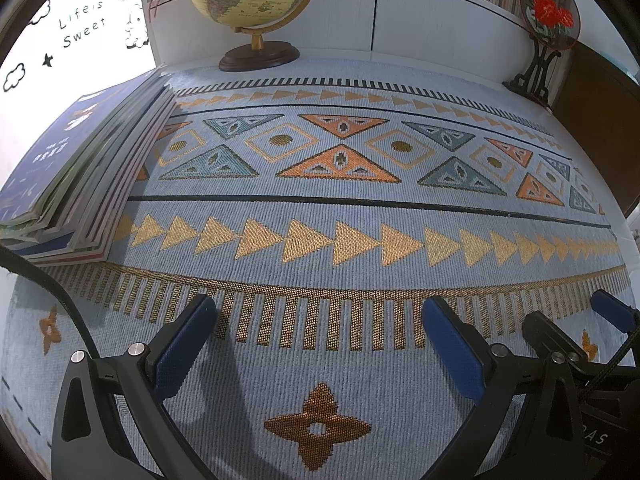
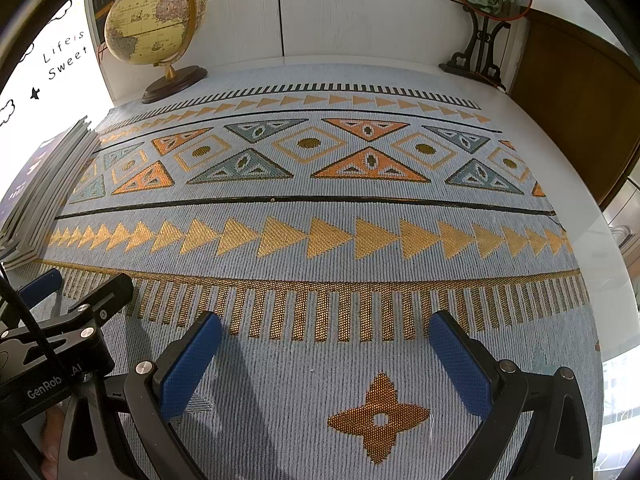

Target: Organize books

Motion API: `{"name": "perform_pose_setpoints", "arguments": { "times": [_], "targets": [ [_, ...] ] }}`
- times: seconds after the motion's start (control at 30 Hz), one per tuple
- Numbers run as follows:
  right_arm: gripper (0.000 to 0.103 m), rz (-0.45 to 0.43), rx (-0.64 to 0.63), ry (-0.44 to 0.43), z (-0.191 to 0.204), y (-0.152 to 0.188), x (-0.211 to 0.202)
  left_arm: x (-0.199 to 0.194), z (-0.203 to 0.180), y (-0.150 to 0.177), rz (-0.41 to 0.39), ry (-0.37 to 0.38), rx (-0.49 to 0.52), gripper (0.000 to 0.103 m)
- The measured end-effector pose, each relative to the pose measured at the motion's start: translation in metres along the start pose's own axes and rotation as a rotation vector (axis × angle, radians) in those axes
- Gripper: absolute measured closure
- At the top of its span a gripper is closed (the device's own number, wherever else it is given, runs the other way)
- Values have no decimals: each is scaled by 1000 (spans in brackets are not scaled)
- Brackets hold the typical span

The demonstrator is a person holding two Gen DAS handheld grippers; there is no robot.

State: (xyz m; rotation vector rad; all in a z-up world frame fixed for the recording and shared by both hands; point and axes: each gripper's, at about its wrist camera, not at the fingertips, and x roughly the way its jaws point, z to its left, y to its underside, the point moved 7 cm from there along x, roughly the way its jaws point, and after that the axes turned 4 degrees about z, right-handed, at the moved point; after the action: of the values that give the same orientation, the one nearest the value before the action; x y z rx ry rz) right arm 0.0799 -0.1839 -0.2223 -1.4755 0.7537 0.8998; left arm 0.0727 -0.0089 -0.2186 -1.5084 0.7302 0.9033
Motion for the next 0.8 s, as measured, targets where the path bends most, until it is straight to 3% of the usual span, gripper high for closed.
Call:
{"name": "perform_pose_setpoints", "arguments": {
  "times": [0.17,0.37,0.47,0.57,0.8],
  "targets": [
    [0,15,6,7,0,2,0,-1,-1,3,32,7,13,0],
    [0,30,41,26,-5,19,-8,-4,1,14,197,5,8,0],
    [0,109,35,25,-4,25,-11,-8,9,19,260,-58,-17,0],
    [0,172,48,16,-4,32,-14,-26,14,20,191,-233,56,1],
    [0,175,52,37,-8,28,-37,-71,12,7,107,-230,119,1]
  ]
}}
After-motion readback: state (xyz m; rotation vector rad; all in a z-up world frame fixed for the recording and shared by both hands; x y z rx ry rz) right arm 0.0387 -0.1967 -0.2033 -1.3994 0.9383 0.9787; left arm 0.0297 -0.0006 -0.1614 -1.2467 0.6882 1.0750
